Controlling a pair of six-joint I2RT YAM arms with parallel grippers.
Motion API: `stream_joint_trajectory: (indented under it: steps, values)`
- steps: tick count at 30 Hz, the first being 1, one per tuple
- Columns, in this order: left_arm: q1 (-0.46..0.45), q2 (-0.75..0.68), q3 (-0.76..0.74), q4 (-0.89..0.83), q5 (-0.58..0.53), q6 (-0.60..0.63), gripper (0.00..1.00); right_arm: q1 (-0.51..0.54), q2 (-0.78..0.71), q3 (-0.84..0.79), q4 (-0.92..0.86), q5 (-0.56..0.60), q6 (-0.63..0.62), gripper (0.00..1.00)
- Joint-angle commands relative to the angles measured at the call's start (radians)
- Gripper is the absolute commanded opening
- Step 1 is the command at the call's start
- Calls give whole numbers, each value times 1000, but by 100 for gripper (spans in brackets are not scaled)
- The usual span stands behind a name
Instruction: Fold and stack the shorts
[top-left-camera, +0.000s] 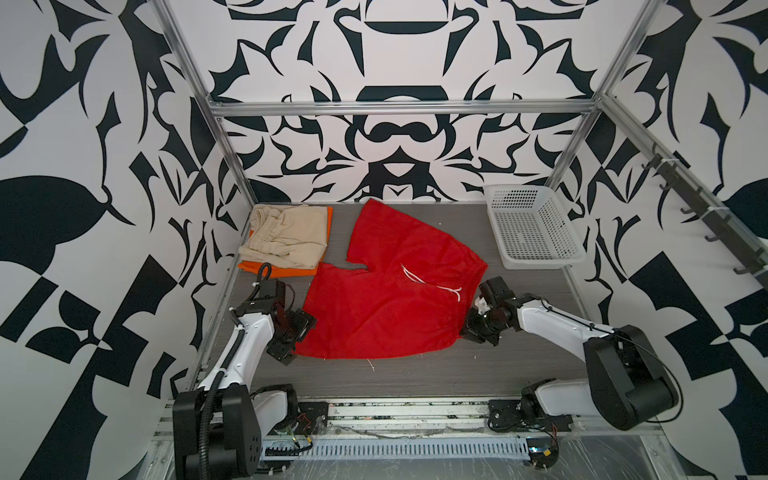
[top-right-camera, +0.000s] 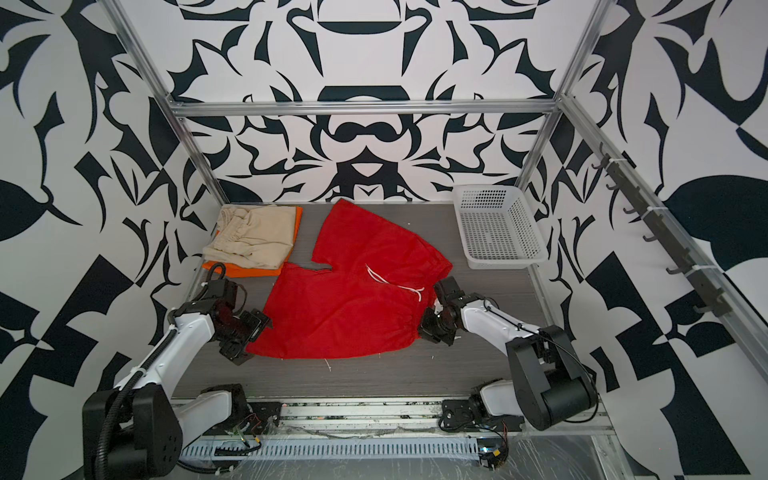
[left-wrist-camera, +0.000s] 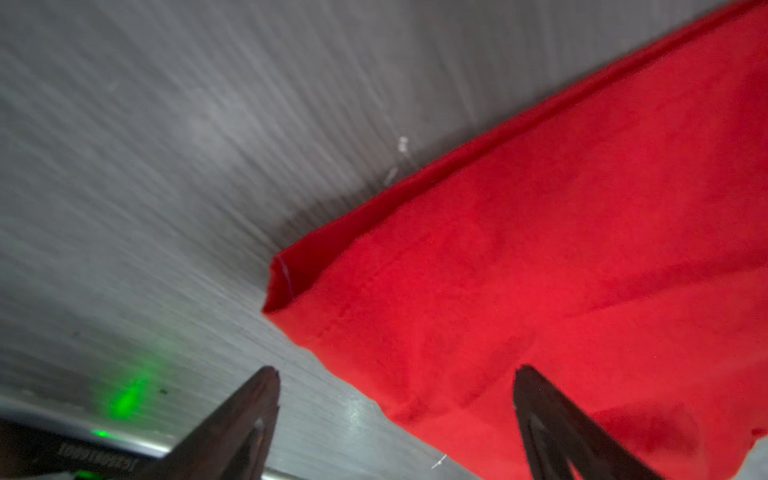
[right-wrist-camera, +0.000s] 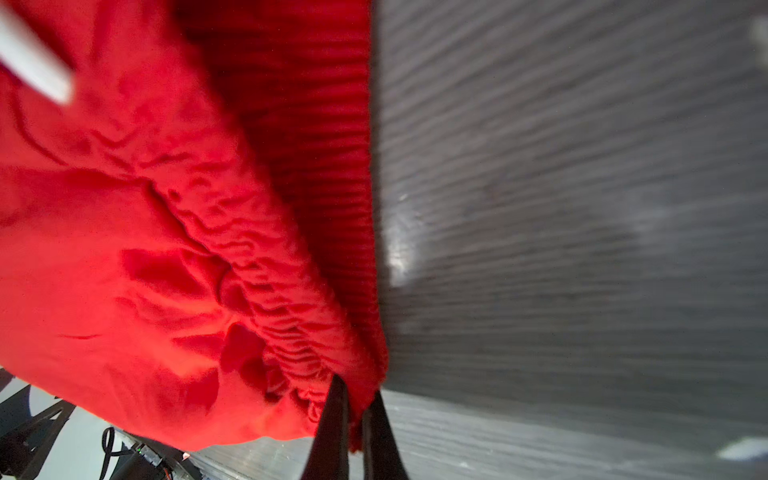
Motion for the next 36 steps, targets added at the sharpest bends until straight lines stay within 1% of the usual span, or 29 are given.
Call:
stream_joint_trajectory:
  steps: [1, 2, 3, 5, 8, 10, 14, 15, 19, 22, 24, 25, 27, 29, 31, 34, 36]
  values:
    - [9, -10, -15, -21, -20, -46, 87, 0, -39, -4, -40, 42, -1, 0]
    - [10, -6, -19, -13, -21, -49, 86, 0, -46, -3, -44, 43, -1, 0]
    - [14, -1, -25, -7, -30, -52, 80, 0, -51, -3, -44, 42, 1, 0]
    - [16, 14, -37, 12, -48, -58, 74, 0, -54, -2, -49, 38, 0, 0]
    - [16, 39, -60, 51, -45, -71, 65, 0, -61, 0, -57, 33, -5, 0]
    - [17, 59, -70, 71, -44, -73, 64, 1, -70, 0, -60, 27, -4, 0]
    - [17, 84, -96, 93, -66, -81, 64, 1, -92, 5, -80, 20, -5, 0]
    - [16, 92, -100, 95, -72, -81, 63, 1, -98, 4, -85, 20, -6, 0]
    - [17, 103, -104, 113, -87, -81, 37, 1, -118, 0, -99, 9, -8, 0]
    - [17, 80, -94, 100, -112, -73, 12, 2, -145, 6, -145, 10, -20, 0]
    - [17, 51, -64, 56, -109, -59, 2, 5, -176, 14, -210, 11, -33, 0]
    - [15, 34, -47, 40, -102, -49, 0, 6, -193, 18, -246, 11, -37, 0]
    - [5, -31, 3, -56, -111, -44, 0, 13, -249, 22, -328, 7, -39, 0]
    - [-29, -98, 74, -128, -167, -42, 0, 18, -313, 30, -422, -1, -38, 0]
    - [-60, -133, 163, -194, -210, -18, 0, 18, -387, 51, -513, -10, -35, 0]
    - [-98, -97, 341, -274, -258, 42, 0, 18, -483, 116, -627, -30, -27, 0]
    - [-126, -21, 490, -300, -290, 109, 0, 17, -497, 184, -682, -38, -30, 0]
